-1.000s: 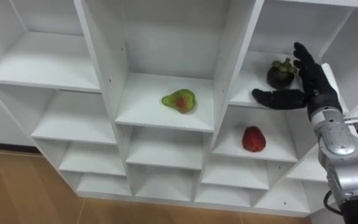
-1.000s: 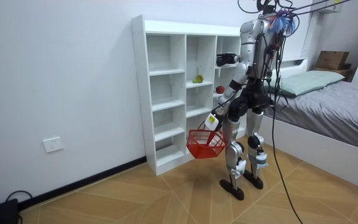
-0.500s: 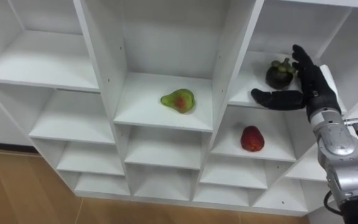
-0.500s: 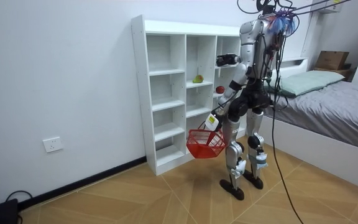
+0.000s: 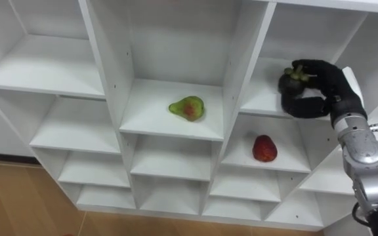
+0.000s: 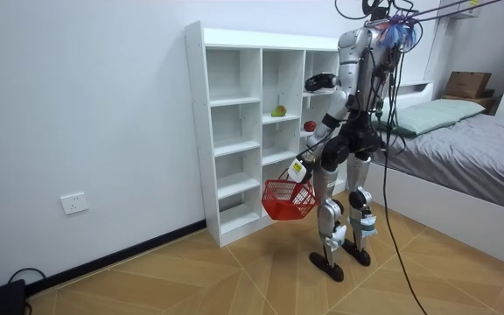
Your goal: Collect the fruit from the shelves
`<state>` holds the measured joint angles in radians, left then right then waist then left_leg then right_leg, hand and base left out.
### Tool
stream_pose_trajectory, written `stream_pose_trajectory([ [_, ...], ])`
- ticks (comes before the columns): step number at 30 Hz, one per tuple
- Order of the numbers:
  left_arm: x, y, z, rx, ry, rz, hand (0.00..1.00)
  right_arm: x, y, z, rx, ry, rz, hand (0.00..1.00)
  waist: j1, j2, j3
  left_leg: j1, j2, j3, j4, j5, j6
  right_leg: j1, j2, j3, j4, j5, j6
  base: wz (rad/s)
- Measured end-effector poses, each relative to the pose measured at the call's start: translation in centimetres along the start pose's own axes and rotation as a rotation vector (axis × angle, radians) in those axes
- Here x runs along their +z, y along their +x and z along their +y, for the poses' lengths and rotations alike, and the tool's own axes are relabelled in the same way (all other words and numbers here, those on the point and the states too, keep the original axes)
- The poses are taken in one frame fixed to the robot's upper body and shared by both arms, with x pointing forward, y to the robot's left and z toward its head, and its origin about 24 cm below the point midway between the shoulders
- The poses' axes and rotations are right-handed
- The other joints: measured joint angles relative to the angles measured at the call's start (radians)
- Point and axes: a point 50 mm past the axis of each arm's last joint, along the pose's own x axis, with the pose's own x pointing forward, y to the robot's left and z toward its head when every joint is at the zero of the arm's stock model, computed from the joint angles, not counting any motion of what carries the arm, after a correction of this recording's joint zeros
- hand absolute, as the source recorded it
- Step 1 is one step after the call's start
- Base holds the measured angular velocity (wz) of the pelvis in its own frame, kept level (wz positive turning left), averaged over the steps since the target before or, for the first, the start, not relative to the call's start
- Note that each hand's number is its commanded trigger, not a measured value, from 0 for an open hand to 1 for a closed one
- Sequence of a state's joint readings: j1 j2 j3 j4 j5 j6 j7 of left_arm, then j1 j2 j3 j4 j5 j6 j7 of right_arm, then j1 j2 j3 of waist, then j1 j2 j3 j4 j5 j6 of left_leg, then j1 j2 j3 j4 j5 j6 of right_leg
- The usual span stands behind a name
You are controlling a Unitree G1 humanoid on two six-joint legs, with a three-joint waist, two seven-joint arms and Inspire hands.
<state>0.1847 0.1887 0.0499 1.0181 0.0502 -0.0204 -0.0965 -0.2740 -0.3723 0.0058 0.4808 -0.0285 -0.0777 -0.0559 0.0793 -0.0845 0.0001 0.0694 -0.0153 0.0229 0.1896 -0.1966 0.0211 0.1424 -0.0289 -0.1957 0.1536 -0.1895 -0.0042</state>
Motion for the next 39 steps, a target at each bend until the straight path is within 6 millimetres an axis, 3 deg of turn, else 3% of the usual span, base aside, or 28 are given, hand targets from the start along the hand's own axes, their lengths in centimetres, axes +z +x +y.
stream_pose_trajectory([
  [6,0.2,0.0,0.3,0.004,0.021,-0.005,1.00,0.0,0.0,0.0,0.000,-0.016,-0.002,1.00,0.002,-0.007,0.0053,-0.001,0.000,0.000,-0.001,-0.001,0.000,0.000,0.000,0.000,0.000,0.000,0.000,0.00],
  [13,0.5,0.0,0.3,0.003,0.026,-0.011,1.00,0.0,0.0,0.3,0.018,-0.021,-0.003,1.00,0.005,0.002,0.0097,-0.001,0.000,0.001,-0.002,-0.001,0.000,-0.002,0.000,0.001,-0.001,0.000,0.000,0.00],
  [22,0.6,0.0,0.4,0.004,0.026,-0.012,1.00,0.1,0.0,0.4,0.022,-0.021,-0.009,1.00,0.006,0.009,0.0019,0.001,0.000,0.001,-0.002,0.000,0.000,-0.001,0.000,0.001,-0.001,0.000,0.000,0.00],
  [28,0.4,0.0,0.4,0.011,0.021,-0.009,1.00,0.3,0.0,0.4,0.023,-0.029,-0.018,1.00,0.004,0.016,0.0022,0.010,0.000,0.001,-0.002,0.000,0.000,0.003,0.001,0.004,0.000,0.000,0.000,-0.01],
  [39,0.4,0.0,-0.2,0.030,-0.010,-0.043,1.00,1.3,-3.5,1.4,0.061,0.008,-0.121,1.00,-0.006,0.039,0.0017,0.013,0.002,0.018,-0.005,0.000,0.000,0.001,0.000,0.009,-0.001,0.000,0.000,-0.02],
])
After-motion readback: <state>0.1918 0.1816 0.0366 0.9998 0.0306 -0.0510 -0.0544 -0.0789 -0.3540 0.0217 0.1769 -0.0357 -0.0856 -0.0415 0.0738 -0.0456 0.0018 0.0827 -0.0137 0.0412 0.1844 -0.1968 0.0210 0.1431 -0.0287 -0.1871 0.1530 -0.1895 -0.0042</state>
